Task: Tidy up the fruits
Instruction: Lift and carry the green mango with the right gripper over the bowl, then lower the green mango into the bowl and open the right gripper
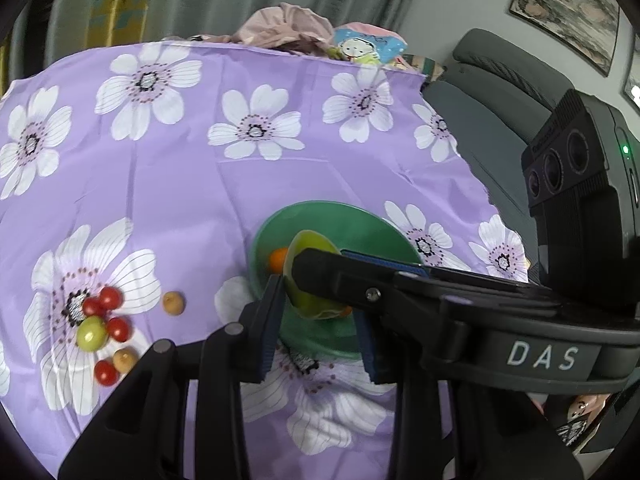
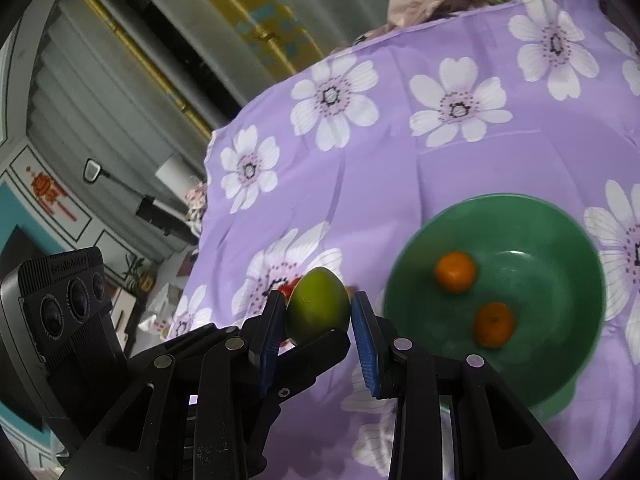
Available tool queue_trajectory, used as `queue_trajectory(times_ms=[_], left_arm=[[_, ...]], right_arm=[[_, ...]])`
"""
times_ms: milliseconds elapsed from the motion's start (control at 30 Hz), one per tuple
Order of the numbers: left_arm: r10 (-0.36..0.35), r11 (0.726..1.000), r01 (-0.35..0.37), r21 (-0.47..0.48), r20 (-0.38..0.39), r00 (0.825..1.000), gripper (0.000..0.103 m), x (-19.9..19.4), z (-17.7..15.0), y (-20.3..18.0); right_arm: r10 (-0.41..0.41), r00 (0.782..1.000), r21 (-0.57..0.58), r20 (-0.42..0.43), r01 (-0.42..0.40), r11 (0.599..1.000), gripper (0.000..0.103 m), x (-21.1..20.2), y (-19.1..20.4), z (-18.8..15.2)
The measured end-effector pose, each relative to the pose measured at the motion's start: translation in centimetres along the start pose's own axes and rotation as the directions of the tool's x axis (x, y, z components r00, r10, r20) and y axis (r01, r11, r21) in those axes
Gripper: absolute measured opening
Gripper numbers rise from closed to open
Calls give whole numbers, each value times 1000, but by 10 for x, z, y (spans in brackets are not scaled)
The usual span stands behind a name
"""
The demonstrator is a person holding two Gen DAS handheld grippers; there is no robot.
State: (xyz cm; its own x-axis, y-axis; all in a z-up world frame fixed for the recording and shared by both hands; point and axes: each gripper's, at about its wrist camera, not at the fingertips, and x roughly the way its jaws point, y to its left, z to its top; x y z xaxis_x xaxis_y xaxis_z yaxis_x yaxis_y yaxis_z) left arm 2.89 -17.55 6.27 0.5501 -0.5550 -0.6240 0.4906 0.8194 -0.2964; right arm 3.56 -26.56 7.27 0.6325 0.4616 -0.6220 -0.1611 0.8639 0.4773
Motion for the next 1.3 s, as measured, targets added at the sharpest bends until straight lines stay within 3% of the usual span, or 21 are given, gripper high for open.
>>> queue_trajectory(times_ms=[667, 1300], left_arm=[[-79, 997, 80, 6, -78, 994, 33, 52, 8, -14], [-148, 989, 139, -55, -200, 969, 33, 105, 4, -10]], right_arm=[[-88, 996, 69, -21, 89, 994, 36, -1, -49, 7], [-145, 982, 156, -124, 164, 974, 36, 17, -89, 7]])
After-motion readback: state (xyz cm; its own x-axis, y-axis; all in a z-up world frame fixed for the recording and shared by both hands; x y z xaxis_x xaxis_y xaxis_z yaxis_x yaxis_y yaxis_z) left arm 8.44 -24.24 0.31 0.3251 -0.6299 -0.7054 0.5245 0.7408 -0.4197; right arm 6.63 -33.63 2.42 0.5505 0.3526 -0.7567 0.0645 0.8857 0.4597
